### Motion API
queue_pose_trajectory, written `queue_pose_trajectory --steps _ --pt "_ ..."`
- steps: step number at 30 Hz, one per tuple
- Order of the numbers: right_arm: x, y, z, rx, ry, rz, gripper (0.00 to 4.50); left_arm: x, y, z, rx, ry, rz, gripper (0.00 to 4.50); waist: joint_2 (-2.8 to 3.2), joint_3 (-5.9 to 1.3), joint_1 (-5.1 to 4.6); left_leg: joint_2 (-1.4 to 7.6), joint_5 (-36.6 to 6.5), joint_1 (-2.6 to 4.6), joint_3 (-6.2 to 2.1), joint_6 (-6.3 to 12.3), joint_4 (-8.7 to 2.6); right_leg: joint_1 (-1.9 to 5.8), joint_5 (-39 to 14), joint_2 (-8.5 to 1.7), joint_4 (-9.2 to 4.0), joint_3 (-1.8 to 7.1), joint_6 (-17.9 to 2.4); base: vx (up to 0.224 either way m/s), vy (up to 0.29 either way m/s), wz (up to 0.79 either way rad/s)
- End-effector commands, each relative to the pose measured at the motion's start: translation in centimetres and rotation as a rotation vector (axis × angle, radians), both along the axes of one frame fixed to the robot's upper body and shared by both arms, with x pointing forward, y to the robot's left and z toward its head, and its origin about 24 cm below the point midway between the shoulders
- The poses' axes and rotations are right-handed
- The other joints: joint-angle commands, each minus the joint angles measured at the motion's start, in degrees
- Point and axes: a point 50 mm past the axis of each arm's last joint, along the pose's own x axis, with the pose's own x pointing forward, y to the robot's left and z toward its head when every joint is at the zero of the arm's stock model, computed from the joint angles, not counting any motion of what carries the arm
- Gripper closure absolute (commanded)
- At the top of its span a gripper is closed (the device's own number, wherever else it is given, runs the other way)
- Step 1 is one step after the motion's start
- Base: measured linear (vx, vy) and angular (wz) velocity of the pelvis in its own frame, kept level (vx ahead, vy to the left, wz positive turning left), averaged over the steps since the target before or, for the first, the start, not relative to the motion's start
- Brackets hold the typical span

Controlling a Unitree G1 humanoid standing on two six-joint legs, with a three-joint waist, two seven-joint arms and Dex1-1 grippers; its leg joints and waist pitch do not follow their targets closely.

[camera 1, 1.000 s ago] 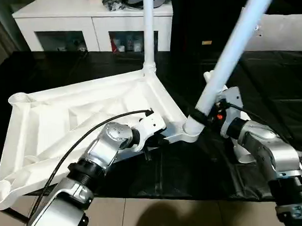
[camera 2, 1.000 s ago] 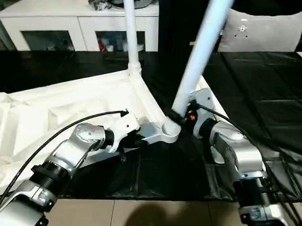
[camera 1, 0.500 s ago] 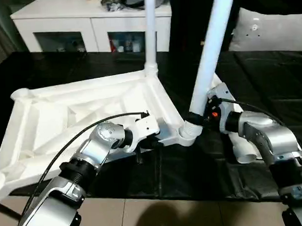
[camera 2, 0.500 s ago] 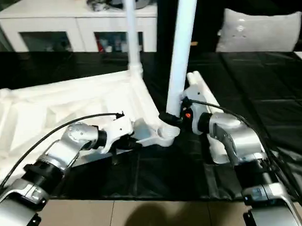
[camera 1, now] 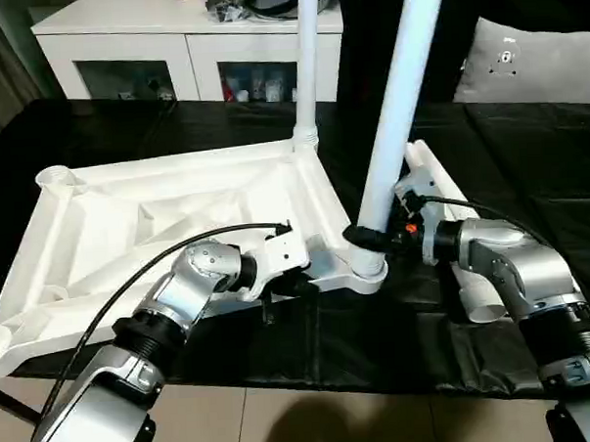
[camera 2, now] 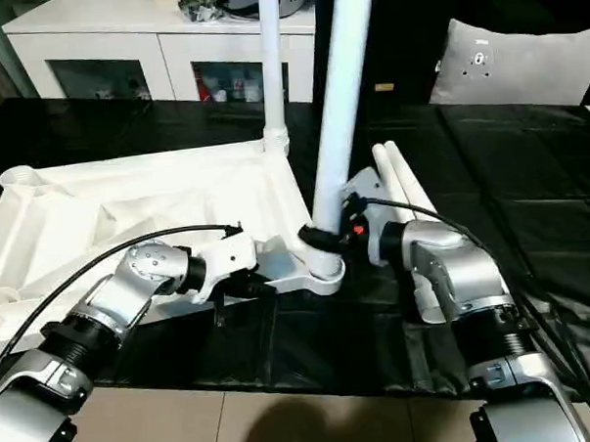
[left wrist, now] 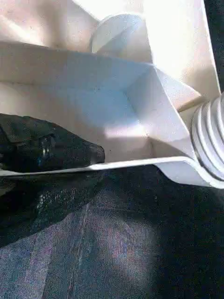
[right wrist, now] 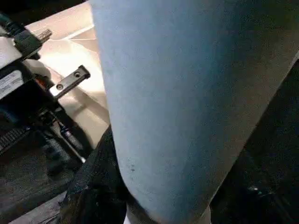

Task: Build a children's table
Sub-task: Insert table leg to table base

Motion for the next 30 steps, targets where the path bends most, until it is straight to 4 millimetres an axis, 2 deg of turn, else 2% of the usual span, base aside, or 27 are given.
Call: queue_pose_trajectory --steps 1,4,9,16,19,22,24,25,27,28,29,30 --pt "-0.3 -0.1 -1.4 -0.055 0.075 0.005 2.61 -0.4 0.0 -0.4 0.029 0.014 -0.044 4.5 -1.03 -3.18 0.07 2.66 -10.43 0.02 -0.72 1.94 -3.86 2.98 -19.9 -5.18 -4.57 2.79 -8.85 0.0 0.0 0.0" --pt "-0.2 -0.6 -1.3 -0.073 0.08 0.002 2.61 -0.3 0.2 -0.5 0.04 0.014 -0.044 4.5 -0.99 -3.27 0.17 2.65 -10.23 0.09 -0.7 2.0 -3.8 2.93 -20.53 -5.19 -4.62 2.84 -8.45 0.0 0.0 0.0" --pt "-0.2 -1.0 -1.2 -0.077 0.086 0.005 2.61 -0.4 0.2 -0.6 0.042 0.018 -0.051 4.5 -0.95 -3.35 0.22 2.73 -9.27 0.01 -0.66 2.25 -3.76 2.98 -17.33 -5.14 -4.28 2.84 -9.63 0.0 0.0 0.0" --pt "0.0 -0.5 -1.7 -0.014 0.107 -0.01 2.61 -0.4 0.1 -0.6 0.038 0.022 -0.058 4.5 -0.85 -3.28 0.18 2.73 -10.15 0.04 -0.67 2.04 -3.82 2.95 -18.61 -5.2 -4.45 2.81 -9.71 0.0 0.0 0.0" --pt "0.0 -1.0 -2.3 0.061 0.154 -0.05 2.61 -0.5 0.2 -0.7 0.035 0.031 -0.053 4.5 -0.6 -3.32 0.24 2.74 -10.7 0.16 -0.7 1.77 -3.81 2.94 -19.11 -5.24 -4.54 2.79 -9.79 0.0 0.0 0.0" --pt "-0.3 -1.5 -3.1 0.087 0.179 -0.086 2.61 -0.3 0.3 -0.7 0.022 0.03 -0.031 4.5 -0.4 -3.38 0.27 2.78 -10.28 0.09 -0.74 1.76 -3.83 3.01 -17.28 -5.09 -4.33 2.74 -10.3 0.0 0.0 0.0" --pt "-0.6 -1.8 -3.7 0.107 0.189 -0.119 2.61 -0.2 0.3 -0.7 0.006 0.028 -0.005 4.5 -0.44 -3.29 0.26 2.75 -10.7 0.1 -0.66 1.79 -3.83 3.0 -17.35 -5.13 -4.48 2.75 -10.42 0.0 0.0 0.0" --pt "-0.6 -1.8 -3.7 0.107 0.189 -0.119 2.61 -0.2 0.3 -0.7 0.006 0.028 -0.005 4.5 -0.44 -3.32 0.35 2.75 -11.07 0.16 -0.67 1.76 -3.83 3.0 -18.24 -5.27 -4.58 2.73 -10.34 0.0 0.0 0.0" --pt "-1.0 -2.1 -4.3 0.137 0.181 -0.161 2.61 -0.2 0.2 -0.7 -0.019 0.026 0.02 4.5 -0.01 -3.2 0.3 2.76 -11.82 0.15 -0.74 1.61 -3.92 2.92 -19.15 -5.22 -4.76 2.72 -9.99 0.0 0.0 0.0" --pt "-1.2 -2.1 -4.6 0.161 0.178 -0.187 2.61 -0.2 0.2 -0.7 -0.03 0.03 0.028 4.5 -0.15 -3.26 0.26 2.76 -12.1 0.21 -0.73 1.58 -3.97 2.98 -19.44 -5.21 -4.84 2.72 -9.77 0.0 0.0 0.0" --pt "-1.6 -2.2 -5.0 0.203 0.172 -0.231 2.61 -0.2 0.2 -0.8 -0.042 0.035 0.038 4.5 0.27 -3.22 0.26 2.75 -12.46 0.25 -0.81 1.49 -4.09 2.9 -20.15 -5.25 -5.05 2.78 -9.28 0.0 0.0 0.0" --pt "-1.8 -2.2 -5.2 0.215 0.17 -0.246 2.61 -0.2 0.2 -0.9 -0.045 0.035 0.042 4.5 0.1 -3.27 0.18 2.73 -12.8 0.31 -0.8 1.45 -4.08 2.85 -20.45 -5.21 -5.02 2.74 -9.22 0.0 0.0 0.0"
